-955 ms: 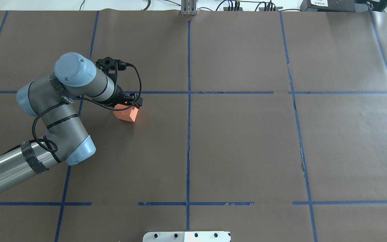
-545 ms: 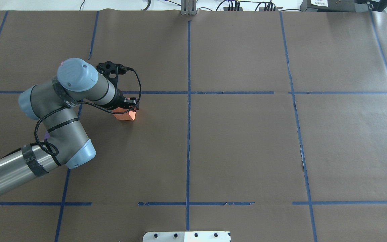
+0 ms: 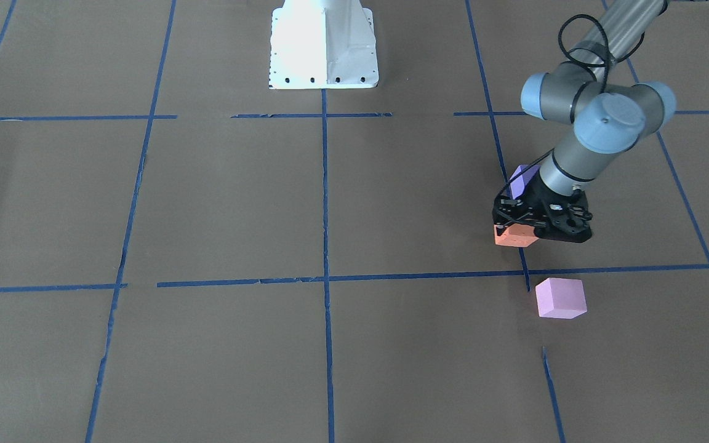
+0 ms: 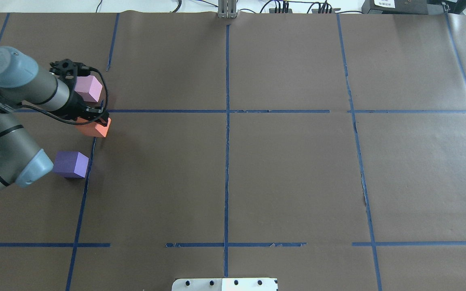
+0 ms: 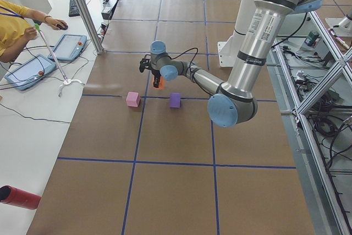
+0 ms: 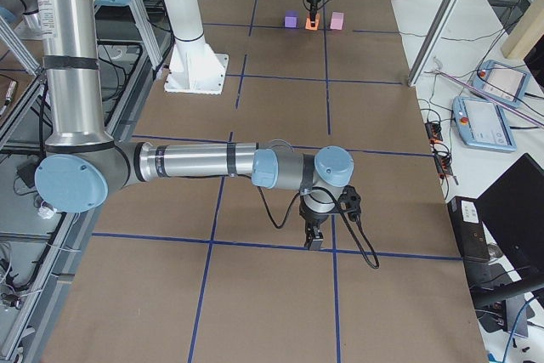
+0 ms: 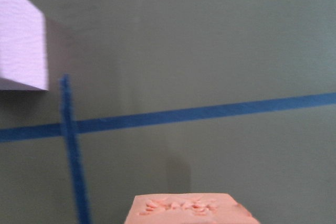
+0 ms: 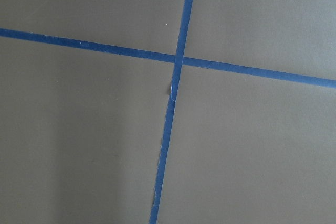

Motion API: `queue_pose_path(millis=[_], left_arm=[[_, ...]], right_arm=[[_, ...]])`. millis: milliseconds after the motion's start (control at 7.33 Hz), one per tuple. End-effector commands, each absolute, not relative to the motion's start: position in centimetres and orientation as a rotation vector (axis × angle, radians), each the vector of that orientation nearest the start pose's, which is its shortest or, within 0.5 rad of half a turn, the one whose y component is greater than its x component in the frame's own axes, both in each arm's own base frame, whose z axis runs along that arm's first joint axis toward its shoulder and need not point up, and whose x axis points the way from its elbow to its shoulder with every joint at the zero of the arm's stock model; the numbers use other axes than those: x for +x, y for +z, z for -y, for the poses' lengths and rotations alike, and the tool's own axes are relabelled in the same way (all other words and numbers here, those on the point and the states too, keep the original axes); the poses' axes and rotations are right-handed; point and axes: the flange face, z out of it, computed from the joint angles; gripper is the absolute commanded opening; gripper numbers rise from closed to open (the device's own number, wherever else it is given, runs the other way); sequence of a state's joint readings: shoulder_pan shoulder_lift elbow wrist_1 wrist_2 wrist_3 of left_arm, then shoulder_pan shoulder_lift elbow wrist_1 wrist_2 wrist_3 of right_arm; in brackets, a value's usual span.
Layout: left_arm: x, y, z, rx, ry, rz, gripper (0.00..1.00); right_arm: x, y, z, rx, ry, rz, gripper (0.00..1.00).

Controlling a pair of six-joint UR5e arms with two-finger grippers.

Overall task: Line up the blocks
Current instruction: 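Carry the orange cube with the left gripper between the pink and purple cubes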

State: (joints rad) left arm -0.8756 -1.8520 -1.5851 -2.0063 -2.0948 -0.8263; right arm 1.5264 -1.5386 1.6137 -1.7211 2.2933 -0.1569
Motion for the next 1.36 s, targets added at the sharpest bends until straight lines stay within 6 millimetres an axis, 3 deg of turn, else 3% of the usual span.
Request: queue_pose_path(millis=[0,273,409,545,682,955,1091,1227], left_arm=[[29.7,49.6,53.2,0.159,0.071,-0.81,0.21],[32.1,47.7,55.0,0.128,-0.011,-0.831,0.21],[33.7,48.2,55.3,0.111,-0.012,-0.828,0.21],[33.7,48.3,55.2,0.112,-0.005,-0.826,0.52],[33.5,48.9,55.0,0.107,-0.014,-0.819,0.99],[32.6,48.2,54.9,0.118,-0.013,-0.826,1.0],[30.3,48.6,54.9,0.127,-0.035,-0.825,1.0],[26.0,48.2,56.6,0.171,-0.046,-0.828,1.0]], right_arm=[[4.5,64.0,50.1,-0.031,-0.165,0.726,1.0],[4.5,64.0,50.1,-0.031,-0.165,0.726,1.0],[4.5,64.0,50.1,-0.031,-0.165,0.726,1.0],[4.5,64.0,50.1,-0.031,-0.165,0.726,1.0],[4.6,64.0,50.1,-0.03,-0.165,0.726,1.0],[4.5,64.0,50.1,-0.031,-0.165,0.726,1.0],[4.5,64.0,50.1,-0.031,-0.165,0.726,1.0],[4.5,64.0,50.1,-0.031,-0.165,0.726,1.0]])
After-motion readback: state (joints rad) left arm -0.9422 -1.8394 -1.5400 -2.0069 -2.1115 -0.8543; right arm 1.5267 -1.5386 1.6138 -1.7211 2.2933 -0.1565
